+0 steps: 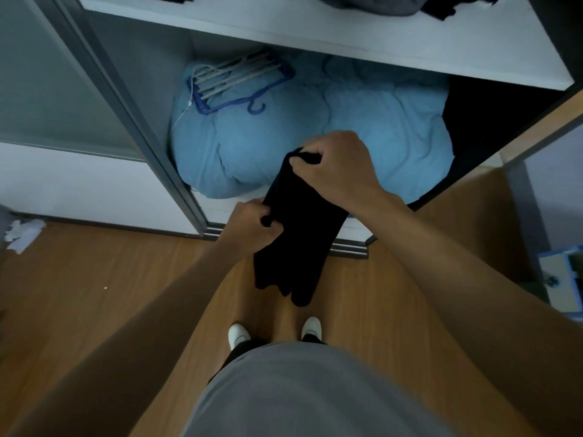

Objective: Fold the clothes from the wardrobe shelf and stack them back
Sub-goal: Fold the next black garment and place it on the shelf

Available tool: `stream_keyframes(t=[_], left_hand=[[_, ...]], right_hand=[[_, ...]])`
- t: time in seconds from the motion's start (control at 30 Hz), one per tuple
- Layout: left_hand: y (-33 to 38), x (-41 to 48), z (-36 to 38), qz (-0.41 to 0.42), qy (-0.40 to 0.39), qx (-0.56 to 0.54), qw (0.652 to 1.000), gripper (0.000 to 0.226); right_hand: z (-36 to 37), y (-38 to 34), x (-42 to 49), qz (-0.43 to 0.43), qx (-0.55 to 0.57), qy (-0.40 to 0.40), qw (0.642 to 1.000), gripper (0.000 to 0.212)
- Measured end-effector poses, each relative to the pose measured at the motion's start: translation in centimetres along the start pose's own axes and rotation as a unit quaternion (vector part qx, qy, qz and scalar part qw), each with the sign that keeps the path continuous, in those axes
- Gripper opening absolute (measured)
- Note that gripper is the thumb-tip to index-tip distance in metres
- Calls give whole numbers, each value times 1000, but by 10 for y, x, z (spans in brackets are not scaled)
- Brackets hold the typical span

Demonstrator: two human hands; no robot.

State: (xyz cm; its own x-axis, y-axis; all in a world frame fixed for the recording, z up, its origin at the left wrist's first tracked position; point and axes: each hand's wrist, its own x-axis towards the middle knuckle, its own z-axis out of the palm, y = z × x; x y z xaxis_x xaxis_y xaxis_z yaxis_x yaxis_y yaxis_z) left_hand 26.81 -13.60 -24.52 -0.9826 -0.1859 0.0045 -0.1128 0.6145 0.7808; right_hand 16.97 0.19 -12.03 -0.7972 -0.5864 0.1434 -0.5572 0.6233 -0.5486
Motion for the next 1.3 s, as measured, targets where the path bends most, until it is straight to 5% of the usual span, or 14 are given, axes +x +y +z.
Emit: stream_keyframes(t=[0.13, 0.37, 0.53, 0.67, 0.73, 0.87, 0.97, 1.13, 1.23, 1.3], left_hand=[[-26, -6, 12, -77, -42, 58, 994, 38], [-58, -14, 23, -122, -105, 51, 986, 22], [-95, -9, 11, -197, 2, 73, 978, 7], [-102, -4, -17, -246, 121, 3, 962, 16], [-91, -4, -26, -215, 88, -54, 971, 24], [-53, -4, -27, -117, -98, -137, 979, 29], [-39, -3, -19, -119, -129, -184, 967, 31], [-54, -8, -24, -158, -12, -244, 957, 20], [-70, -6, -29, -182, 105, -176, 962, 16], [-80, -5, -33, -179, 107, -103, 973, 20]], right_hand=[[1, 3, -4, 35, 64, 24, 997, 19], [-1, 5, -9, 98, 124, 104, 982, 13], [-4, 17, -9, 131, 143, 114, 974, 16], [2, 26, -16, 119, 182, 110, 970, 11], [4, 29, -17, 101, 192, 106, 970, 11], [3, 29, -9, 75, 210, 104, 969, 14], [4, 29, -3, 70, 214, 112, 968, 14], [6, 47, 0, 122, 206, 120, 964, 14], [13, 54, -8, 117, 179, 87, 973, 18], [18, 53, -16, 97, 197, 65, 973, 21]])
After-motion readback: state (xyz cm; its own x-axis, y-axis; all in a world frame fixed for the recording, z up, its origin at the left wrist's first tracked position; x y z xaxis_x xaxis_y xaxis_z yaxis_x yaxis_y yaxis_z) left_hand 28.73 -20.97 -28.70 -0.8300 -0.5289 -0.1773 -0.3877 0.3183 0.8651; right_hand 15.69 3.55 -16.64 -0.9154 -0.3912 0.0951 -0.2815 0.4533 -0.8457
